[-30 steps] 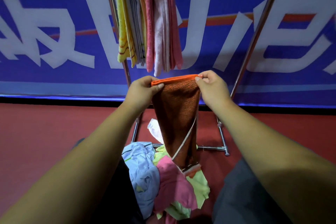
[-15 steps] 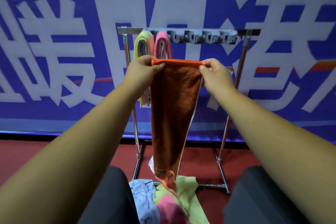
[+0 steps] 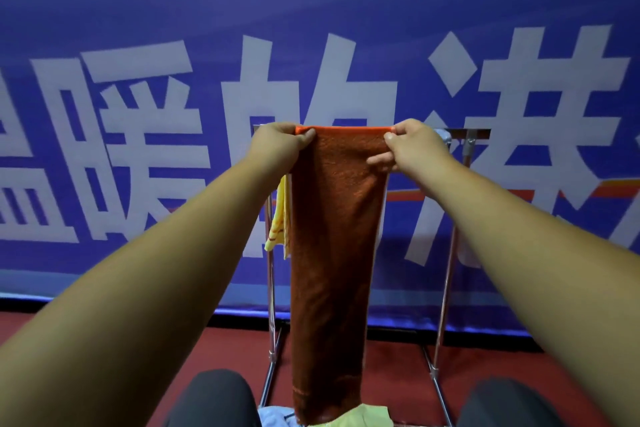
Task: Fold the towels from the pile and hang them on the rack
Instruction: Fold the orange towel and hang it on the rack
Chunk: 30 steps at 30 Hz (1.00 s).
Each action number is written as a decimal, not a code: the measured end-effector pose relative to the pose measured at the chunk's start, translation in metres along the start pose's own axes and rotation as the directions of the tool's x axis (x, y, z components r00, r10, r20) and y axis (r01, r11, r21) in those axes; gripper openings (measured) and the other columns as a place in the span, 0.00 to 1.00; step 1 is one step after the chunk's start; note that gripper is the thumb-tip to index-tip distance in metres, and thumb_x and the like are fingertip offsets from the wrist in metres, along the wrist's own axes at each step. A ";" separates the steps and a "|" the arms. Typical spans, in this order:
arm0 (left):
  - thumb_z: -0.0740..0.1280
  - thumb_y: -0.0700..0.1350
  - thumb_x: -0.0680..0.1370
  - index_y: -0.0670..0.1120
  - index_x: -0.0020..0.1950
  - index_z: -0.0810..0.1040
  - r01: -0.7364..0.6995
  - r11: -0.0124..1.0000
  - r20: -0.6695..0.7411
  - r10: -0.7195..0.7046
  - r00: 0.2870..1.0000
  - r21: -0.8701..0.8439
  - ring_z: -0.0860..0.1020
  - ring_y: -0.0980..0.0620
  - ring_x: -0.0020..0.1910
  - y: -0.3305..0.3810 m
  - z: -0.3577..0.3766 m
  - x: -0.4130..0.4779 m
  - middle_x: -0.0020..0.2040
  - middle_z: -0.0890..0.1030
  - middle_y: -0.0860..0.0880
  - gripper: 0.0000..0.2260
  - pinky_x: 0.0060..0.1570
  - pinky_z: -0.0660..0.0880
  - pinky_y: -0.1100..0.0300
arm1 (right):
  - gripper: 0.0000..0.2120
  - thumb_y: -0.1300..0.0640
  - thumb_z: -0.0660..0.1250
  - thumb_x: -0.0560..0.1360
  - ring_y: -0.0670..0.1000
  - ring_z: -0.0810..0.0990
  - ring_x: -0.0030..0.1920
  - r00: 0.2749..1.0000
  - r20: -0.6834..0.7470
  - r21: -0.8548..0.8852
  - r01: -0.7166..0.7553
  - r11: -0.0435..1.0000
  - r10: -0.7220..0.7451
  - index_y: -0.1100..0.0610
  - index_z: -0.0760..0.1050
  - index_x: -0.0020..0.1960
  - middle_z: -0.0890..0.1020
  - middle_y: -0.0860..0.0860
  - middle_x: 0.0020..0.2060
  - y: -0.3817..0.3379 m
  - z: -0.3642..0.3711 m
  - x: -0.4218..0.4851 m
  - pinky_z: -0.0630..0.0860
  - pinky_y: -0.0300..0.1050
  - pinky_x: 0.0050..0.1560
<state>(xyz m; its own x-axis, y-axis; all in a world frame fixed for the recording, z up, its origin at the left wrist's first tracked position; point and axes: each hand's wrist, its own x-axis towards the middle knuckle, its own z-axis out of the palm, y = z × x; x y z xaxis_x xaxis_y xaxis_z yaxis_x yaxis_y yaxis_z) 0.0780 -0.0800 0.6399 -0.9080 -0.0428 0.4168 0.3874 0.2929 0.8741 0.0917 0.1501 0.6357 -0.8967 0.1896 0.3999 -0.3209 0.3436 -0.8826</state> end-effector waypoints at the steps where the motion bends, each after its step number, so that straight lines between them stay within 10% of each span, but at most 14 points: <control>1: 0.72 0.50 0.83 0.48 0.55 0.87 -0.003 1.000 -0.012 0.002 1.000 -0.020 0.86 0.44 0.55 0.001 -0.001 0.001 0.52 0.87 0.45 0.07 0.58 0.84 0.42 | 0.04 0.58 0.58 0.89 0.49 0.90 0.39 0.999 -0.014 0.005 0.031 1.000 -0.030 0.53 0.70 0.60 0.83 0.55 0.54 -0.001 0.001 0.000 0.87 0.58 0.51; 15: 0.72 0.49 0.82 0.47 0.52 0.86 0.054 0.996 -0.053 -0.057 0.997 -0.066 0.86 0.44 0.52 -0.003 0.003 0.006 0.51 0.87 0.44 0.06 0.56 0.85 0.43 | 0.09 0.48 0.67 0.81 0.50 0.82 0.49 0.991 -0.130 -0.179 -0.015 0.984 -0.009 0.51 0.82 0.55 0.85 0.48 0.46 0.000 -0.002 -0.003 0.77 0.48 0.48; 22: 0.76 0.48 0.75 0.43 0.52 0.87 0.181 0.982 -0.159 -0.187 0.969 -0.055 0.87 0.43 0.45 -0.022 0.018 -0.008 0.46 0.86 0.43 0.11 0.42 0.87 0.43 | 0.04 0.57 0.68 0.76 0.61 0.89 0.45 0.992 -0.031 0.014 -0.118 0.993 0.119 0.55 0.81 0.45 0.88 0.59 0.42 0.026 0.019 -0.019 0.88 0.61 0.44; 30: 0.73 0.47 0.77 0.46 0.44 0.88 0.174 0.979 -0.104 -0.163 0.981 0.110 0.87 0.44 0.38 -0.039 0.042 -0.022 0.41 0.87 0.43 0.06 0.39 0.87 0.47 | 0.01 0.50 0.70 0.76 0.53 0.88 0.47 0.997 -0.066 -0.047 -0.045 0.998 0.042 0.46 0.80 0.47 0.87 0.48 0.45 0.051 0.046 -0.031 0.87 0.59 0.48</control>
<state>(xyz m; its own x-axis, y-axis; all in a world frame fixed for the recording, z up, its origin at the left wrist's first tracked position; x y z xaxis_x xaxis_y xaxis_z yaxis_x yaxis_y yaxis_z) 0.0760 -0.0500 0.5861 -0.9373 -0.1891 0.2928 0.2039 0.3840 0.9005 0.0888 0.1190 0.5673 -0.8873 0.2642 0.3780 -0.2656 0.3773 -0.8872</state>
